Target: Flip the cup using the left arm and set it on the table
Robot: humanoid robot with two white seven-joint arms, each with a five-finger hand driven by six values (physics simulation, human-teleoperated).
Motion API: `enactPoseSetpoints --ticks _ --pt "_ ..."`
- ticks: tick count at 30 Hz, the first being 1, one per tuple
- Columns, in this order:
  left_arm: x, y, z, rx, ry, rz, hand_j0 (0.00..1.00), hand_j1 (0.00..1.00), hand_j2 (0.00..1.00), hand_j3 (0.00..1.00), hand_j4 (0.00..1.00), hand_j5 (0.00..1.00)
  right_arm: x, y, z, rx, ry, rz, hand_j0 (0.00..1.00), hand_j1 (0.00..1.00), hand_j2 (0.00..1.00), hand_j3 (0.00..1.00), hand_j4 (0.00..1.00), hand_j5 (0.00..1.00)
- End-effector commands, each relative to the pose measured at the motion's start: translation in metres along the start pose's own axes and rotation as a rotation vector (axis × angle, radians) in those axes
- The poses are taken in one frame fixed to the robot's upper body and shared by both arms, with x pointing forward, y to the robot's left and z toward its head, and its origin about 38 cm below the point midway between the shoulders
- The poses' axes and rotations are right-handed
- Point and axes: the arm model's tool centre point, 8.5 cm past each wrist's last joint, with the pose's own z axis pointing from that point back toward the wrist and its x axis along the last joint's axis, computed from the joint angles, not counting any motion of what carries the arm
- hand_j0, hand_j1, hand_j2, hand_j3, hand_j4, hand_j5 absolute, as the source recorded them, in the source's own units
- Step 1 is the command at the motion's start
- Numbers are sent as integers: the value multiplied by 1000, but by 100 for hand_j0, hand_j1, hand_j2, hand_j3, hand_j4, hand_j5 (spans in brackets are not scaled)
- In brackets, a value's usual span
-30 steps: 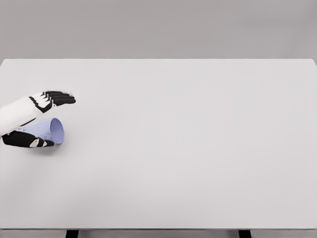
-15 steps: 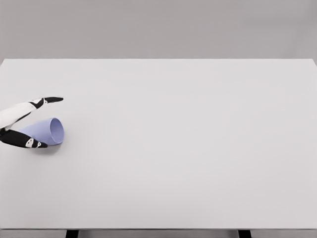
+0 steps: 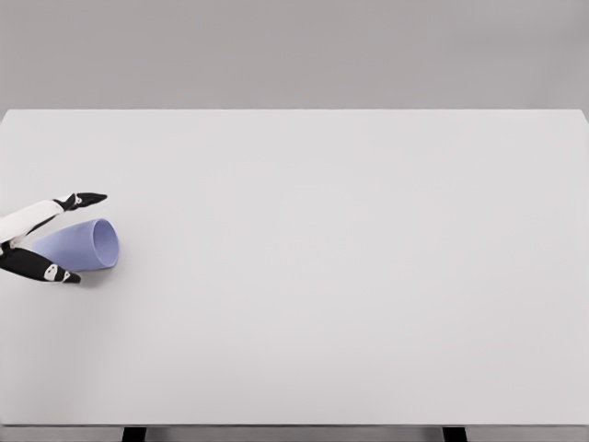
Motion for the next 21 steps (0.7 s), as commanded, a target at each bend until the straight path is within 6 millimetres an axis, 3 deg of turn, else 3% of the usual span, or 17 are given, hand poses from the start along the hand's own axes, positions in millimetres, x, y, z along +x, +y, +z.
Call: enactPoseSetpoints --ticks 1,21 --pt "-1 -1 -2 4 14 11 100 100 100 100 100 100 0 0 0 0 0 0 100 100 100 100 100 100" --pt "-5 -11 -16 22 90 53 100 100 100 100 100 100 0 0 0 0 0 0 100 100 100 100 100 100"
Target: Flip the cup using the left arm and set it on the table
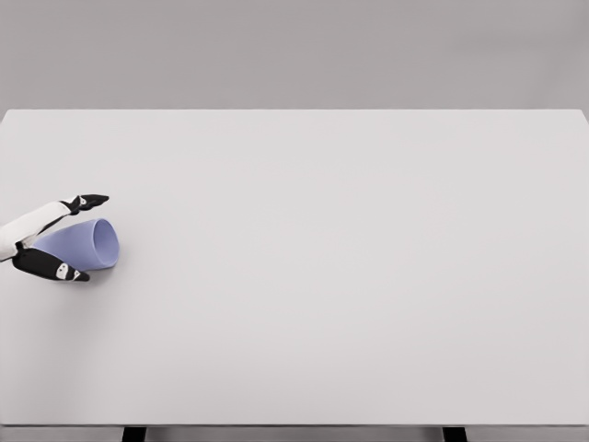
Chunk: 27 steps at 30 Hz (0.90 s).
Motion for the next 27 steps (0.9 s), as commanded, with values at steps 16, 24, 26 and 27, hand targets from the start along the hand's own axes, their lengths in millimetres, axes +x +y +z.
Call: enactPoseSetpoints --ticks 16,24,26,27 --pt "-3 -8 -9 11 54 -8 100 100 100 100 100 100 0 0 0 0 0 0 100 100 100 100 100 100" --pt "0 -14 -13 14 45 -16 100 100 100 100 100 100 0 0 0 0 0 0 100 100 100 100 100 100" --pt "0 -14 -14 15 48 -16 100 100 100 100 100 100 0 0 0 0 0 0 100 100 100 100 100 100" --pt "-1 -14 -14 15 49 -16 100 100 100 100 100 100 0 0 0 0 0 0 100 100 100 100 100 100"
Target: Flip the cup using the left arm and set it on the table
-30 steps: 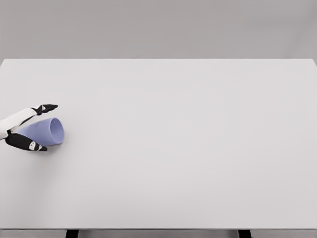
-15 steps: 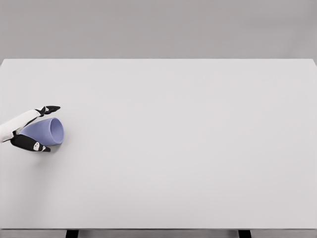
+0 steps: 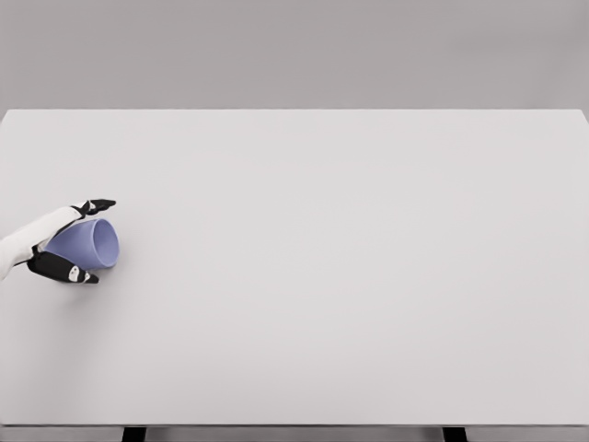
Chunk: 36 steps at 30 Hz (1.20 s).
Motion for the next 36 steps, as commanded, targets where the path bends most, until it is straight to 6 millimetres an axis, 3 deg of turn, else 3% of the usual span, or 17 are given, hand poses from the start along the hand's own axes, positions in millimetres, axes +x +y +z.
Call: enactPoseSetpoints --ticks 1,9,12,17,19,22,36 --pt "-2 0 0 1 19 0 100 100 100 100 100 100 0 0 0 0 0 0 100 100 100 100 100 100" --pt "-3 -3 -2 -2 33 3 100 100 100 100 100 100 0 0 0 0 0 0 100 100 100 100 100 100" --pt "-4 -6 -2 -10 39 2 91 91 91 91 91 91 0 0 0 0 0 0 100 100 100 100 100 100" --pt "-5 -6 -2 -9 43 -6 88 88 88 88 88 88 0 0 0 0 0 0 100 100 100 100 100 100" --pt "-5 -6 -1 -9 42 -6 76 76 76 76 76 76 0 0 0 0 0 0 100 100 100 100 100 100" --pt "-3 -3 -2 -3 37 -7 70 70 70 70 70 70 0 0 0 0 0 0 100 100 100 100 100 100" --pt "18 23 -4 50 -63 21 71 71 71 71 71 71 0 0 0 0 0 0 100 100 100 100 100 100"
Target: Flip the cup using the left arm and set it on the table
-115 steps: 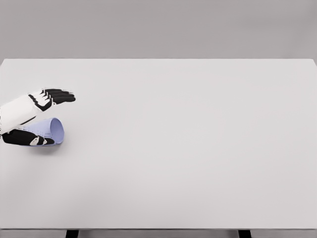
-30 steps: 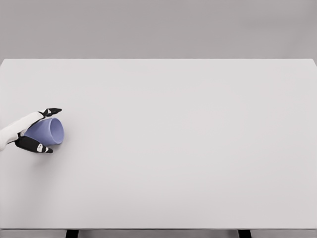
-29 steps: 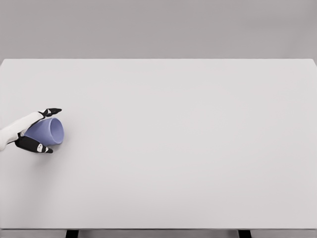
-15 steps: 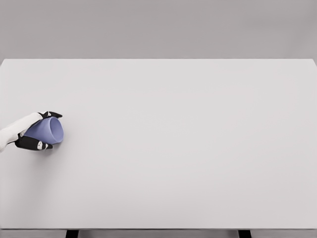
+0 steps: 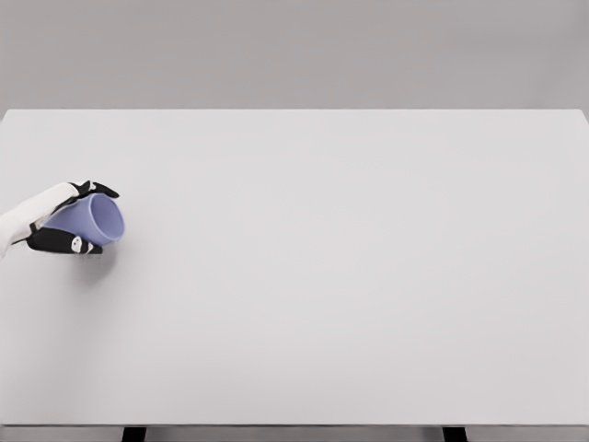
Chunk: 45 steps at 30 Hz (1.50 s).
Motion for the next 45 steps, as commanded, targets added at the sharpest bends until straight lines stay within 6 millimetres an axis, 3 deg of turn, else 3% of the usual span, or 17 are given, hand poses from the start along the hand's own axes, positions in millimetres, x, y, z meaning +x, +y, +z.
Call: enactPoseSetpoints --ticks 1,9,26,40,45 --pt "3 1 0 1 -24 16 71 71 71 71 71 71 0 0 0 0 0 0 100 100 100 100 100 100" --pt "11 14 -1 23 -56 79 73 73 73 73 73 73 0 0 0 0 0 0 100 100 100 100 100 100" --pt "32 12 -15 74 -159 231 75 75 75 75 75 75 0 0 0 0 0 0 100 100 100 100 100 100" --pt "50 2 -30 109 -256 373 79 79 79 79 79 79 0 0 0 0 0 0 100 100 100 100 100 100" --pt "46 -7 -30 131 -282 427 81 81 81 81 81 81 0 0 0 0 0 0 100 100 100 100 100 100"
